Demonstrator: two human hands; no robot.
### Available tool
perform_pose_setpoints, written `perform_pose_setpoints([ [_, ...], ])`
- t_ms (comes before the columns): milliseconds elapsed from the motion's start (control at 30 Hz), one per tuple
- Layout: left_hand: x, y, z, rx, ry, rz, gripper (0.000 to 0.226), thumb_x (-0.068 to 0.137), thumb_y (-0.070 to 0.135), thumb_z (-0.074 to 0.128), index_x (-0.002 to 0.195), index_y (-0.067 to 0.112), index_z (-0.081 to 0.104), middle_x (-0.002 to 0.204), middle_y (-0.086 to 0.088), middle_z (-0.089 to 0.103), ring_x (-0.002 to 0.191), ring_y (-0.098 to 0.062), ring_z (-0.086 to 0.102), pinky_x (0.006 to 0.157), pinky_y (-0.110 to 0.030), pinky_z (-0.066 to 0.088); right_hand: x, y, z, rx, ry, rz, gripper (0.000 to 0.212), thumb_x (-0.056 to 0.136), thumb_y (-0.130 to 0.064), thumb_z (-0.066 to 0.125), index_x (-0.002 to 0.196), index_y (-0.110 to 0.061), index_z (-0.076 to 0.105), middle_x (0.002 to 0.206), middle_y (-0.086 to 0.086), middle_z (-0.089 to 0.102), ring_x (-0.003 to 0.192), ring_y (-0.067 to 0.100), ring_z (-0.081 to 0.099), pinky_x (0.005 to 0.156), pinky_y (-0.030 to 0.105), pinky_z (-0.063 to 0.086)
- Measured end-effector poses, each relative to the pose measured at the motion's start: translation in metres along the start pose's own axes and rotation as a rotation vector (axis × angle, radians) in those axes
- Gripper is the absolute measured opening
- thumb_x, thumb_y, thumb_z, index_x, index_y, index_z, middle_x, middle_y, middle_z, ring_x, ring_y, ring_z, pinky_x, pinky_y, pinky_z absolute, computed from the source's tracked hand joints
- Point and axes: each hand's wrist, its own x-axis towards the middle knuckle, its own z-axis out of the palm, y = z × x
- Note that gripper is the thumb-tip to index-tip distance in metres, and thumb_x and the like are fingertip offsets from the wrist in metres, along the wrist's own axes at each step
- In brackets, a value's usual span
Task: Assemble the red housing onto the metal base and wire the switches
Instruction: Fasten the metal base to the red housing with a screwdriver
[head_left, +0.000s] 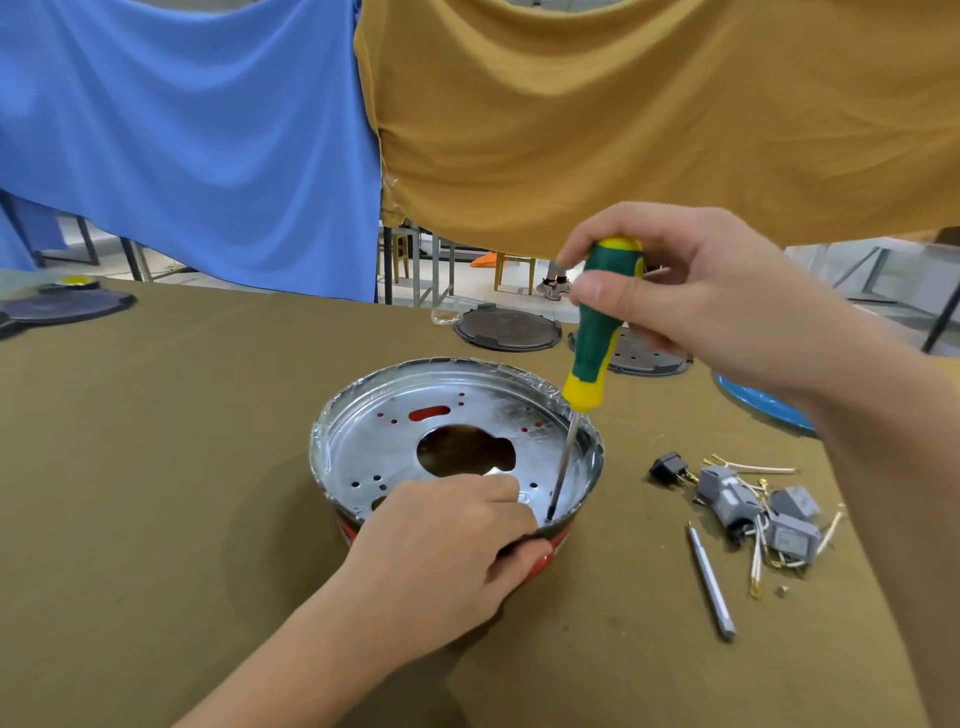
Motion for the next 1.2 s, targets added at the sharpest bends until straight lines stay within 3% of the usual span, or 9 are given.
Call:
perform_pose_setpoints([
  [167,0.000,0.001,0.000,0.012,0.002,0.014,0.033,0.088,0.046,0.047,0.065,0.030,0.064,0.062,0.014,0.043,0.053,-0.001,0.028,0.039,-0.014,0.022,0.003,-0.005,0.031,-0.671,0.364,0.047,0.035,0.096,-0.050,0.050,0.088,-0.016,0.058,0.064,0.004,0.055,0.064,0.032,0.056,0.059,0.038,0.047],
  [333,0.000,0.000,0.000,0.004,0.009,0.010,0.035,0.089,0.046,0.045,0.064,0.029,0.062,0.063,0.014,0.043,0.052,-0.002,0.027,0.037,-0.018,0.028,0.003,-0.002,0.013,-0.185,-0.049,0.106,0.038,0.099,-0.043,0.050,0.136,-0.035,0.047,0.097,-0.005,0.059,0.069,0.008,0.053,0.060,0.025,0.039],
  [433,-0.001,0.000,0.001,0.016,0.016,0.015,0.035,0.090,0.045,0.045,0.062,0.028,0.058,0.063,0.013,0.042,0.053,-0.003,0.028,0.037,-0.019,0.027,-0.002,-0.003,-0.001,0.050,-0.114,0.044,0.025,0.094,-0.026,0.064,0.115,-0.038,0.063,0.091,-0.004,0.063,0.059,0.009,0.054,0.049,0.024,0.042],
  [500,0.000,0.000,0.000,0.017,0.014,0.015,0.035,0.089,0.045,0.046,0.062,0.028,0.058,0.063,0.013,0.040,0.051,-0.004,0.031,0.038,-0.018,0.026,0.000,-0.002,0.003,-0.095,0.026,0.049,0.010,0.088,-0.033,0.069,0.098,-0.033,0.066,0.076,-0.009,0.060,0.055,0.011,0.051,0.052,0.026,0.040],
  [633,0.000,0.001,0.000,0.009,0.015,0.015,0.034,0.088,0.046,0.046,0.065,0.030,0.064,0.062,0.013,0.042,0.050,-0.004,0.041,0.036,-0.019,0.030,0.003,-0.005,0.028,-0.543,0.329,0.095,0.032,0.086,-0.051,0.064,0.086,-0.020,0.059,0.067,-0.001,0.059,0.064,0.025,0.057,0.054,0.031,0.036],
  [800,-0.001,0.000,0.001,-0.010,0.009,0.010,0.035,0.089,0.045,0.045,0.063,0.028,0.061,0.063,0.013,0.043,0.050,-0.004,0.040,0.037,-0.019,0.030,0.004,0.001,0.015,-0.178,0.015,0.127,0.044,0.094,-0.047,0.056,0.135,-0.034,0.047,0.095,-0.009,0.058,0.068,0.004,0.051,0.059,0.022,0.038],
  [900,-0.001,0.000,0.001,0.014,0.010,0.017,0.035,0.090,0.044,0.045,0.062,0.028,0.058,0.062,0.013,0.043,0.050,-0.004,0.039,0.037,-0.018,0.027,0.001,0.000,0.005,0.046,-0.063,0.057,0.028,0.094,-0.028,0.063,0.119,-0.041,0.060,0.093,-0.001,0.063,0.058,0.007,0.054,0.051,0.023,0.042],
  [1000,-0.001,0.000,0.002,0.012,0.011,0.015,0.036,0.089,0.046,0.044,0.063,0.028,0.062,0.063,0.012,0.043,0.050,-0.004,0.043,0.035,-0.021,0.033,0.003,-0.002,0.011,-0.163,0.107,0.057,0.008,0.089,-0.036,0.069,0.095,-0.034,0.064,0.073,-0.007,0.060,0.046,0.007,0.048,0.047,0.024,0.039],
  [1200,0.000,0.001,0.002,0.010,0.027,0.027,0.035,0.089,0.045,0.045,0.064,0.028,0.062,0.063,0.013,0.039,0.050,-0.004,0.039,0.036,-0.021,0.034,0.002,-0.006,0.029,-0.622,0.297,0.153,0.036,0.091,-0.057,0.057,0.101,-0.022,0.057,0.073,0.000,0.056,0.069,0.028,0.055,0.056,0.032,0.034],
])
